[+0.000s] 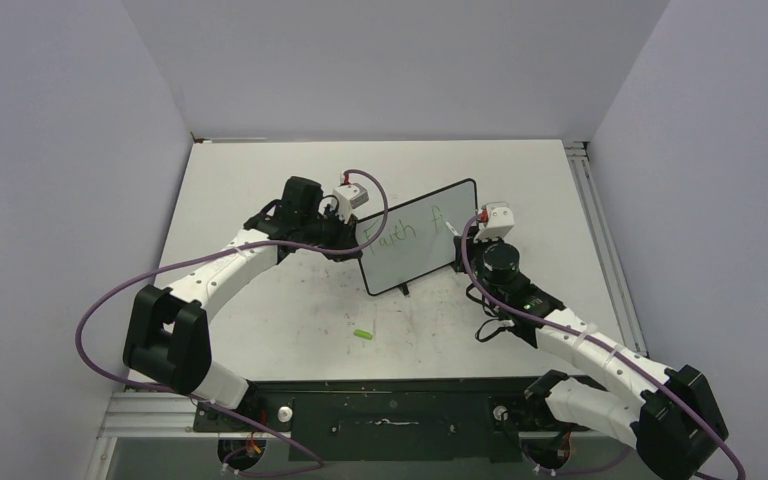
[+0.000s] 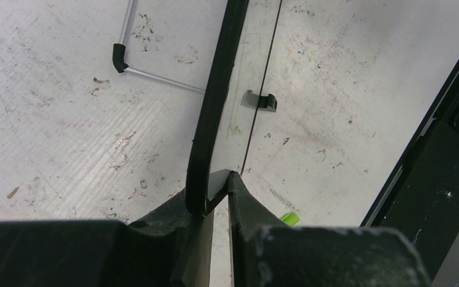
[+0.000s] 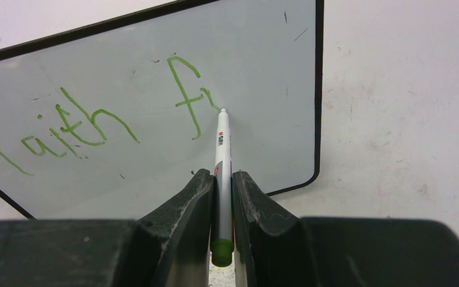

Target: Write a sentence on the whiteboard

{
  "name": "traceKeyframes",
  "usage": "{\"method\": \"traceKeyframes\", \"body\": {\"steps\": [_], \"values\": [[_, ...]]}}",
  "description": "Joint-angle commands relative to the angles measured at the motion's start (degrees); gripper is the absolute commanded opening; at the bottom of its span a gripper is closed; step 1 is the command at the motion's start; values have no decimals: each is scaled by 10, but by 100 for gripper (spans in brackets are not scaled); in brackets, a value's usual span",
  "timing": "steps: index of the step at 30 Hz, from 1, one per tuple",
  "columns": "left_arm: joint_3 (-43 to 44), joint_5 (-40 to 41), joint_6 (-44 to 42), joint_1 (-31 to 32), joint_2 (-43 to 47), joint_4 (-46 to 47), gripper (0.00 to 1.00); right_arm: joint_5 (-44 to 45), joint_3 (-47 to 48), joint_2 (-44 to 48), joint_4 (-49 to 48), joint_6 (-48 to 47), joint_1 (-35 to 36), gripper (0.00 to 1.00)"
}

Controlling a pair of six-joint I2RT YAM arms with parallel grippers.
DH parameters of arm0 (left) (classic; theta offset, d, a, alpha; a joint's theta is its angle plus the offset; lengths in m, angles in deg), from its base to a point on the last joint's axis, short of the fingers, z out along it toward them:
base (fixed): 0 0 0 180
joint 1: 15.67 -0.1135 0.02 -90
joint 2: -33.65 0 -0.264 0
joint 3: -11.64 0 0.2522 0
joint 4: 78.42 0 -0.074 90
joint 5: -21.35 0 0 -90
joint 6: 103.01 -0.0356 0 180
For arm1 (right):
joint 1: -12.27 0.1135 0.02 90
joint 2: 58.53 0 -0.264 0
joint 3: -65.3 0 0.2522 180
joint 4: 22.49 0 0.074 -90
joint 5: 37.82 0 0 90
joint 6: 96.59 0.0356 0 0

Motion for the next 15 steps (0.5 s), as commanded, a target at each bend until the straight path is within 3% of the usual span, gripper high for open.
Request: {"method": "traceKeyframes", "body": {"steps": [1,15], "values": [[14,41,-38,1,9,-10,0,16,6,-4,-19,-1,3,5],[14,42,-38,1,10,-11,0,17,38,-19,-49,-24,4,5]]}}
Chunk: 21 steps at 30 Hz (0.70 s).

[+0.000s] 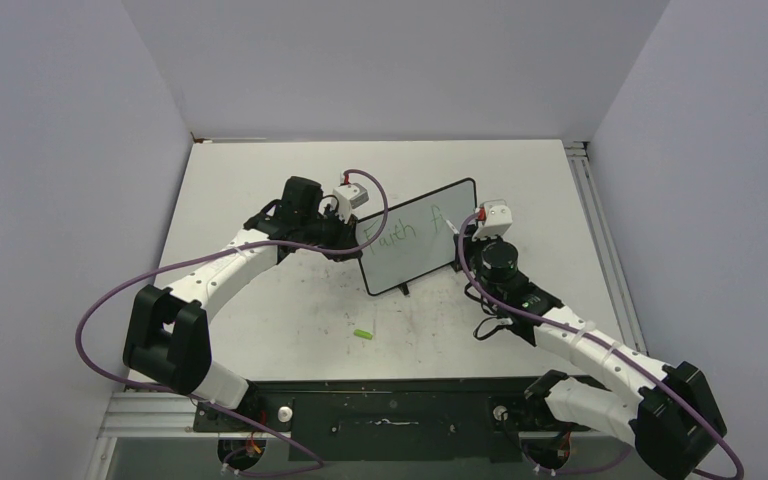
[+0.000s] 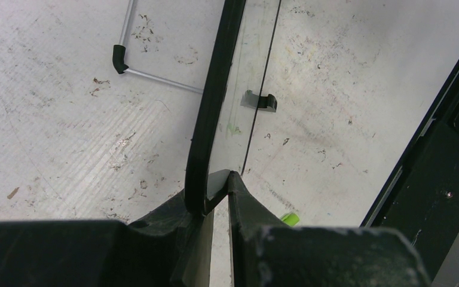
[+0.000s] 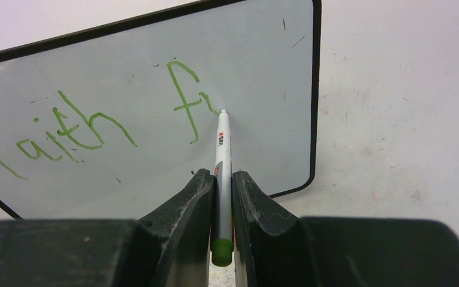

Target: Write a sentence on the whiteboard

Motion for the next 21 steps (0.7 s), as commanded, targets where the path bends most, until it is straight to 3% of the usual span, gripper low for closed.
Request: {"method": "traceKeyframes", "body": {"steps": [1,21], "values": [[14,42,-38,1,10,-11,0,10,36,-10,-45,-12,3,5],[14,42,-38,1,11,-11,0,9,43,-16,-49,-19,3,5]]}}
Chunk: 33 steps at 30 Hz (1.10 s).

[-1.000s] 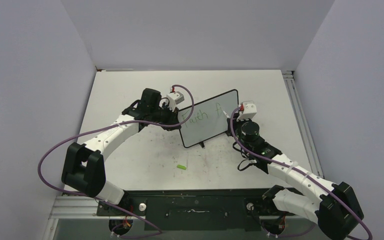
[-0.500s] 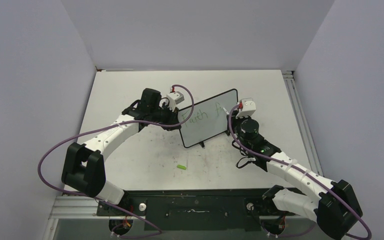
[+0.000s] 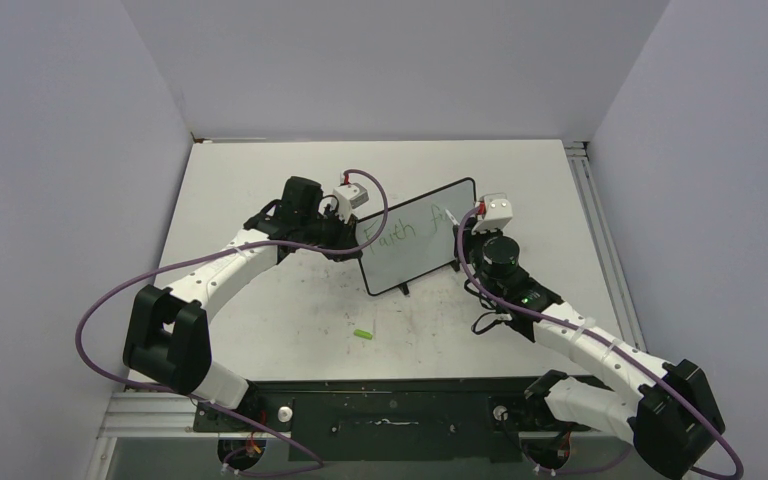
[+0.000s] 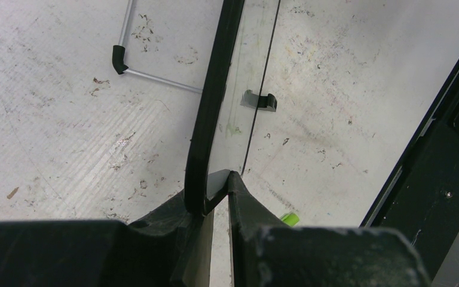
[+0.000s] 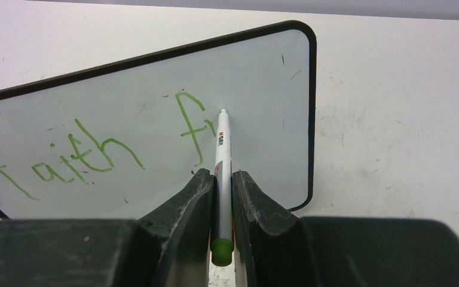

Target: Write a sentence on the whiteboard

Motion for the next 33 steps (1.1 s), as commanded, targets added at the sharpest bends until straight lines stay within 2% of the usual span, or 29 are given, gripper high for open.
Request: {"method": "traceKeyframes", "body": {"steps": [1,33], "values": [[14,42,-38,1,10,-11,0,6,17,-6,-29,3,3,5],[14,42,-38,1,11,-11,0,21,-27,1,0,34,4,5]]}}
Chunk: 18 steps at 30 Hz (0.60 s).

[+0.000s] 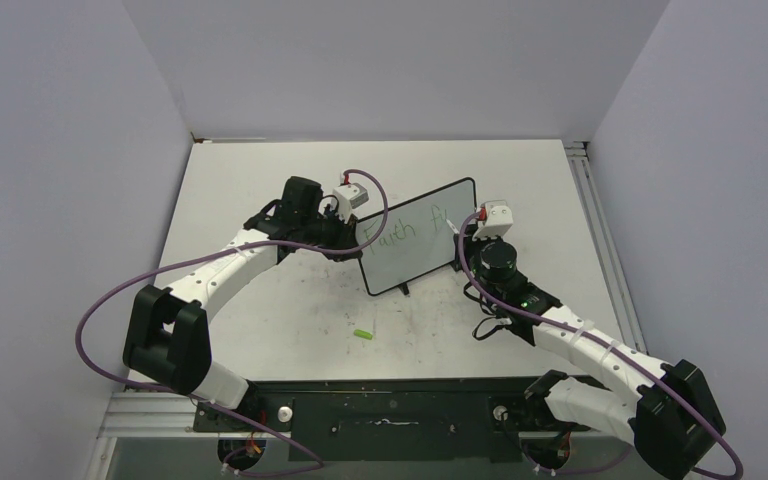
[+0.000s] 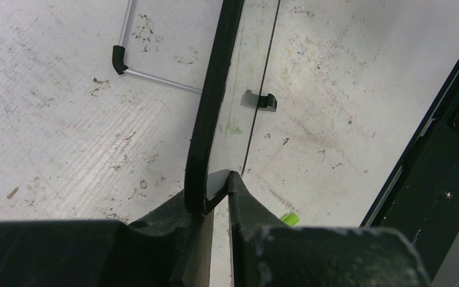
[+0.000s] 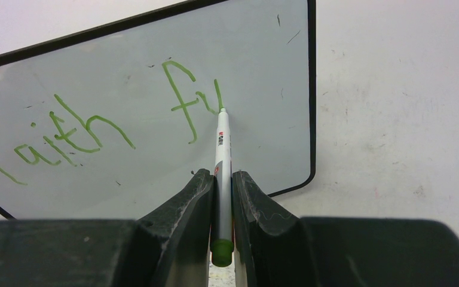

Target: Write a sentence on the whiteboard

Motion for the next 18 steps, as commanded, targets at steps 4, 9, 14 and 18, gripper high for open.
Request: {"method": "traceKeyframes", "body": {"steps": [4,9,14,18], "values": [[15,42,-38,1,10,-10,0,20,-2,-6,-18,-1,4,5],[14,42,-38,1,10,-11,0,28,-2,-11,-22,-4,4,5],[14,42,-38,1,10,-11,0,35,-1,-12,-23,-7,4,5],[15,42,-38,1,10,-12,0,38,0,-15,-24,-8,4,5]]}}
